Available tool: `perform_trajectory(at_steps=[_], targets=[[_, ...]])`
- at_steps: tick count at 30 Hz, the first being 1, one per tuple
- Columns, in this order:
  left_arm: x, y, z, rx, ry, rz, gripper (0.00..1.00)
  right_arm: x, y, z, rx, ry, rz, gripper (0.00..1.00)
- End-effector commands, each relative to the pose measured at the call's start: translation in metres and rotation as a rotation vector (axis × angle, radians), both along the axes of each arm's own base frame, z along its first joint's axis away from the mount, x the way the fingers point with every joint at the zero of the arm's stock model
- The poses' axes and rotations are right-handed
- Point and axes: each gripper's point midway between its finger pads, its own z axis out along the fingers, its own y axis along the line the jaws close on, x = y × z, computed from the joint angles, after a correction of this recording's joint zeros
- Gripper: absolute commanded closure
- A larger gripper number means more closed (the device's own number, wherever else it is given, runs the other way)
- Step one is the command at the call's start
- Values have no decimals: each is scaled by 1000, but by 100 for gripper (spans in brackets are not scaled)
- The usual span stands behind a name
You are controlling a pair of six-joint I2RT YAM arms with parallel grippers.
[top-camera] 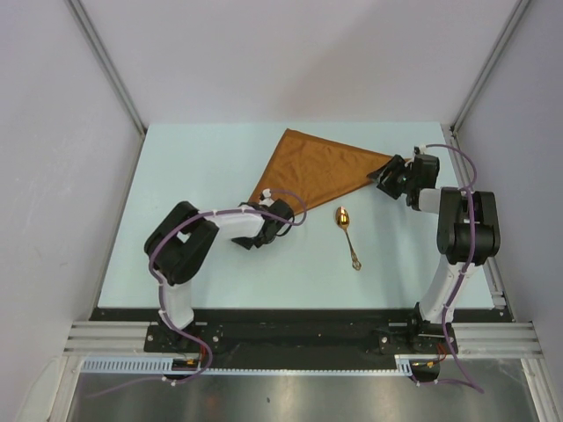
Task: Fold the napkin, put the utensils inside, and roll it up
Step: Smooth out the napkin at the center of the board.
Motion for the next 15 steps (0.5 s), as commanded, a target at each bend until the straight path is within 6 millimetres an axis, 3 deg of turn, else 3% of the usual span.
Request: perform_trajectory(at_steps=[1, 5, 7, 8, 10, 11, 13, 15], targets=[[1, 17, 29, 121, -16, -6, 20, 15, -2, 20, 5, -79, 17, 37], [3, 9, 43, 40, -28, -43, 15, 15, -7, 23, -4, -82, 12, 37], [1, -4, 48, -59, 9, -101, 14, 14, -11, 23, -3, -79, 6, 37], [5, -15, 62, -142, -27, -130, 14, 13, -11, 25, -6, -82, 8, 37], [2, -41, 70, -320, 20, -233, 14, 12, -15, 28, -10, -84, 2, 37], [10, -49, 91, -433, -39, -250, 14, 11, -15, 31, -14, -91, 4, 37], [17, -68, 106, -617, -54, -271, 14, 8, -17, 33, -15, -92, 0, 37], [35, -71, 125, -747, -136, -232, 14, 4, -17, 40, -20, -102, -2, 37]])
